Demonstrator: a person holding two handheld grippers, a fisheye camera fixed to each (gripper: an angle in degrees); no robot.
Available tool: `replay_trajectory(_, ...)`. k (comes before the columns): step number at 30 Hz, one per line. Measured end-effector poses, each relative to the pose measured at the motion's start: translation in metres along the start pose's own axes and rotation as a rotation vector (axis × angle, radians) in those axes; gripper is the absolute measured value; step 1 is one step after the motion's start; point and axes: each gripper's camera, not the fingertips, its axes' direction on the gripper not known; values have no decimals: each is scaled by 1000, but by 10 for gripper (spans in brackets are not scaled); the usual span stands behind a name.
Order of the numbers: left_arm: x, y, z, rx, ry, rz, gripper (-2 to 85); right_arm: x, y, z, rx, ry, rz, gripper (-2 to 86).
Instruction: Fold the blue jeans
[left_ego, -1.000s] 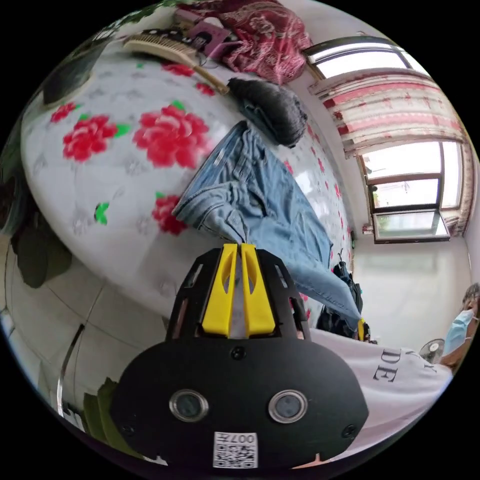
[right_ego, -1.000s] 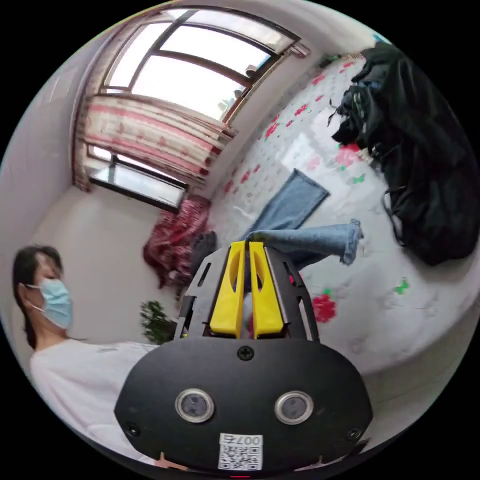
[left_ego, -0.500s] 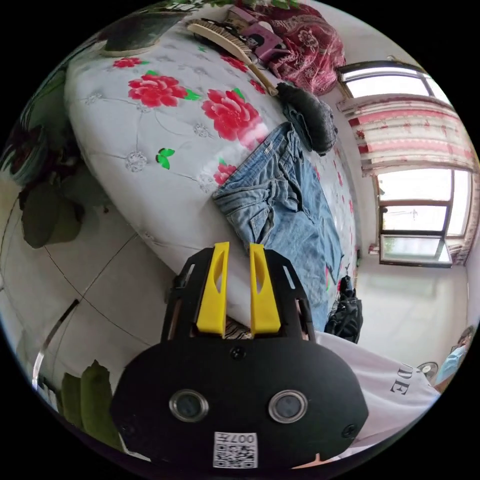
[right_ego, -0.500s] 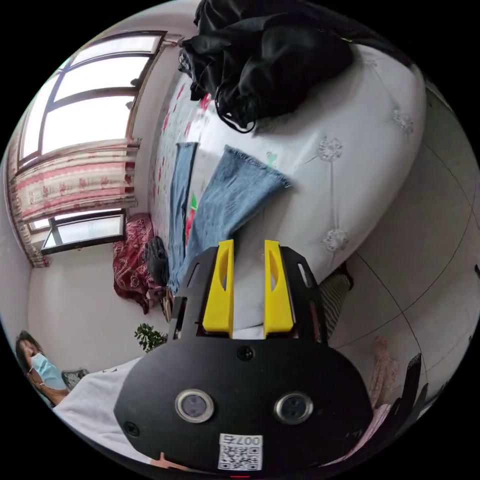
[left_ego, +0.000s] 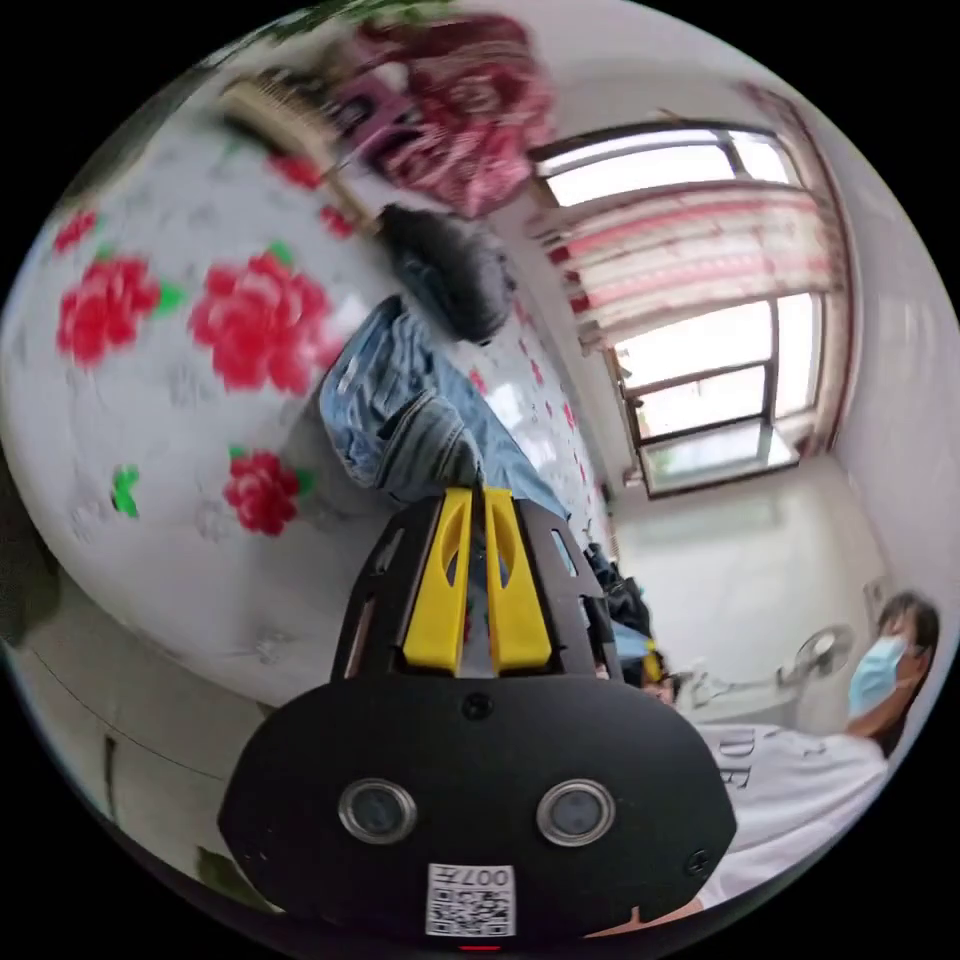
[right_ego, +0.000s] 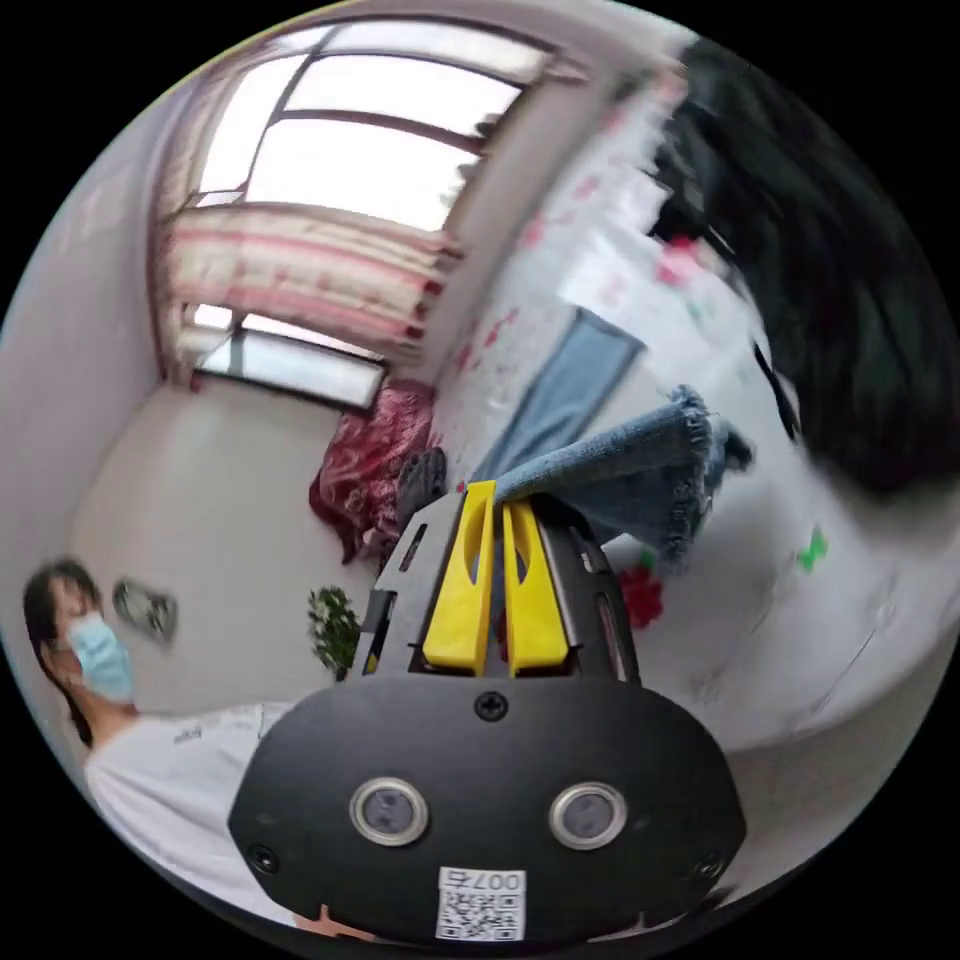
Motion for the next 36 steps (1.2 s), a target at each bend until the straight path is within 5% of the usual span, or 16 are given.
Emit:
replay_trajectory(5,38,18,-33,-75,-154,184,-1,-62,7,-32,-20,218,-253,-3)
replay_trajectory(7,9,37,-15,-153,-232,118,-1,-9,20,-10,-106,287,-77,1)
replay_trajectory(9,-53,66,14,-231,-283,-168,-3,48,38,12,-177,320,132,6)
replay_trajectory(12,-84,94,19,-166,-214,-318,-4,107,74,28,-231,340,371,29)
replay_trajectory(22,-55,83,24,-195,-272,-260,-6,119,81,38,-63,283,520,23)
replay_trajectory(26,-39,90,26,-221,-351,-187,-6,94,69,49,-50,374,438,11)
replay_trajectory(30,-49,111,21,-217,-315,-227,-7,67,67,52,-30,679,387,21)
replay_trajectory(36,-31,132,-23,-104,-429,-194,13,-3,47,121,-147,668,94,37)
